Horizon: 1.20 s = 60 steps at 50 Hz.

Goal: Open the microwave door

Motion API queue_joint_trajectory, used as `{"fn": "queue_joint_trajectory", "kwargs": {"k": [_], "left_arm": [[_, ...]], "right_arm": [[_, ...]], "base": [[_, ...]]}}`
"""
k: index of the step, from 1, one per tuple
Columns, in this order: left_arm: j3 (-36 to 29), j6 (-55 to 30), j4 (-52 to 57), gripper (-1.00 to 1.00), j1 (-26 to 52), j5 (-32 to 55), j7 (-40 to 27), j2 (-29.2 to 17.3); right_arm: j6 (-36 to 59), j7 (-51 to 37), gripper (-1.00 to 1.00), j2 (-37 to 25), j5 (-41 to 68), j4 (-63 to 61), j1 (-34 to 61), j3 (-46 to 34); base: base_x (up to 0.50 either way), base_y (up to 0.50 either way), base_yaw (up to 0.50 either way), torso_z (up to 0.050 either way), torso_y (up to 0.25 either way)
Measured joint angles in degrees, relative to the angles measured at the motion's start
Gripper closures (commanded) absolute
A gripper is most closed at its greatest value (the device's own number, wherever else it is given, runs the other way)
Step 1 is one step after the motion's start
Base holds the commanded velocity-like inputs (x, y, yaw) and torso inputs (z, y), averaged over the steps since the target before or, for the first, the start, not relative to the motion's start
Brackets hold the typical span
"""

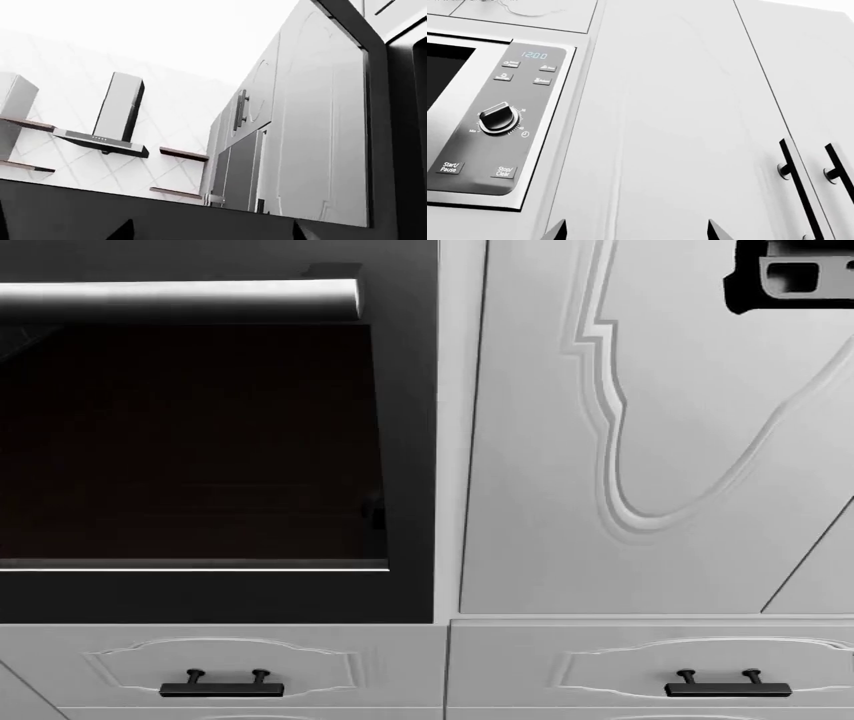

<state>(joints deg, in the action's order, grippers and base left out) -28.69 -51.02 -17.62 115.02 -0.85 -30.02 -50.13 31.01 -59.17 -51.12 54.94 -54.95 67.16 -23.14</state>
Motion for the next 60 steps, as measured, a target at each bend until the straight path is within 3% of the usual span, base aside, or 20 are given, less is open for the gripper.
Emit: {"fn": "queue_joint_trajectory", "kwargs": {"k": [25, 36, 42, 54, 60], "left_arm": [[-10.1, 2.8, -7.9, -1.00, 8.2, -10.4, 10.0, -10.6], [-12.9, 7.6, -15.0, -1.00, 15.3, -19.1, 16.1, -12.0], [-8.1, 12.6, -20.2, -1.00, 17.3, -29.4, 20.6, -10.6], [11.9, 25.0, -28.1, -1.00, 19.2, -57.7, 28.2, -7.0], [18.9, 29.2, -29.7, -1.00, 19.6, -68.0, 30.4, -6.8]], "right_arm": [[-0.1, 0.2, -1.00, 1.0, -0.4, 0.6, 1.0, -1.1], [0.2, -0.1, -1.00, 1.1, -0.3, 0.5, 1.4, -1.4], [0.3, -0.3, -1.00, 1.1, -0.1, 0.4, 1.7, -1.5], [0.4, -0.1, -1.00, 1.5, -0.3, 0.9, 2.2, -2.0], [0.3, 0.1, -1.00, 1.7, -0.6, 1.2, 2.3, -2.2]], "base": [[0.00, 0.00, 0.00, 0.000, 0.000], [0.00, 0.00, 0.00, 0.000, 0.000], [0.00, 0.00, 0.00, 0.000, 0.000], [0.00, 0.00, 0.00, 0.000, 0.000], [0.00, 0.00, 0.00, 0.000, 0.000]]}}
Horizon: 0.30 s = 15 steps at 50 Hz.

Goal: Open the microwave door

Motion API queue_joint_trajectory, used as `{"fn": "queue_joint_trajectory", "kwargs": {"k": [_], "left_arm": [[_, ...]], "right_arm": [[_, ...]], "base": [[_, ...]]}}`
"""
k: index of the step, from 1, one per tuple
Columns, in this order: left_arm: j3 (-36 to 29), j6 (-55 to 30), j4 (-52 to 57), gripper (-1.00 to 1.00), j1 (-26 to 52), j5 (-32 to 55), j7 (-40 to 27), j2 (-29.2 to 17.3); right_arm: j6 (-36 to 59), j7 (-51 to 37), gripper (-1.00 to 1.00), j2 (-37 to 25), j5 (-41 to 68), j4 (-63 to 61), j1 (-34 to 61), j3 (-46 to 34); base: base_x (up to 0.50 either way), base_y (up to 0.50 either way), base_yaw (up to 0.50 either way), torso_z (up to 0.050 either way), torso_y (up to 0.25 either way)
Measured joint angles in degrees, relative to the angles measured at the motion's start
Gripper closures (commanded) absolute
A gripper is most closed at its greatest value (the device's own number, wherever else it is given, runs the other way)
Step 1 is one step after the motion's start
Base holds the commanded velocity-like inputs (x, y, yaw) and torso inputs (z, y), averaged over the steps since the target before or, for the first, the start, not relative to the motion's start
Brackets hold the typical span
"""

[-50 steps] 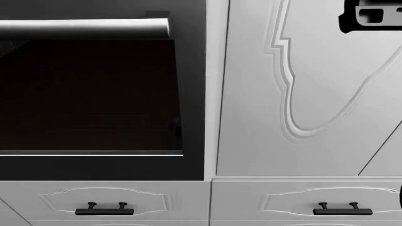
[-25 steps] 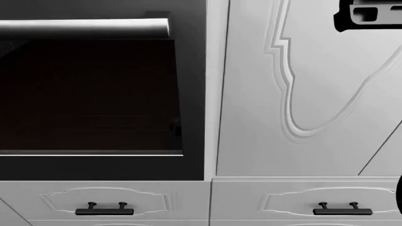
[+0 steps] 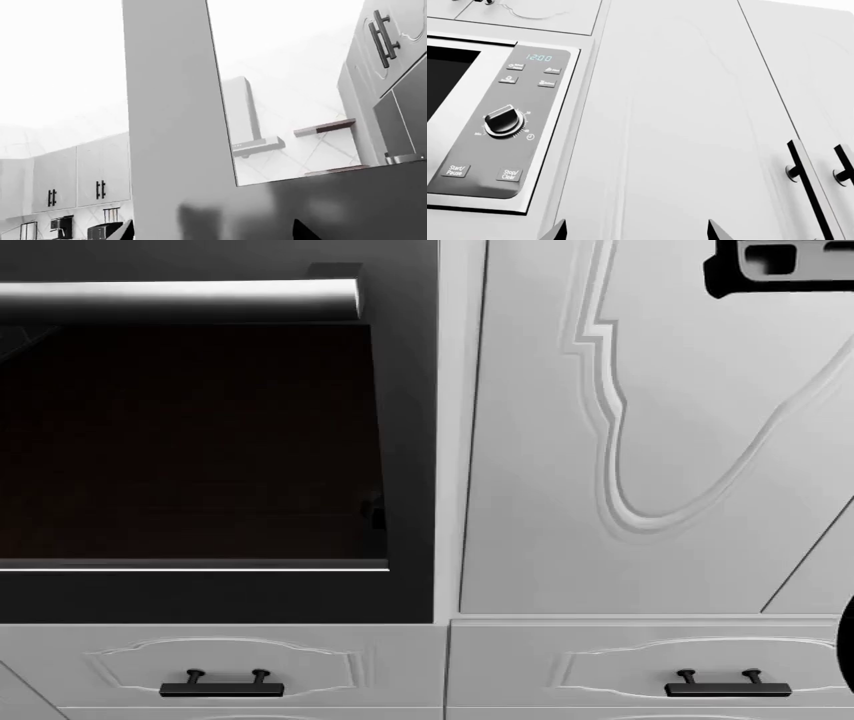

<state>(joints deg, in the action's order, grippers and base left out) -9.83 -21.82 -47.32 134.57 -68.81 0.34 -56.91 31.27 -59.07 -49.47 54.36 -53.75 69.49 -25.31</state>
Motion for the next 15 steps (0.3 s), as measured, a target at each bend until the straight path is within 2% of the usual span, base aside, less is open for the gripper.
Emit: {"fn": "queue_joint_trajectory", "kwargs": {"k": [15], "left_arm": [[7.3, 5.3, 1.5, -1.00, 0.3, -12.8, 3.5, -1.3]], "right_arm": [[-0.5, 0.5, -1.00, 0.5, -1.0, 0.7, -0.3, -0.6]], "base": [[0.00, 0.00, 0.00, 0.000, 0.000]]}}
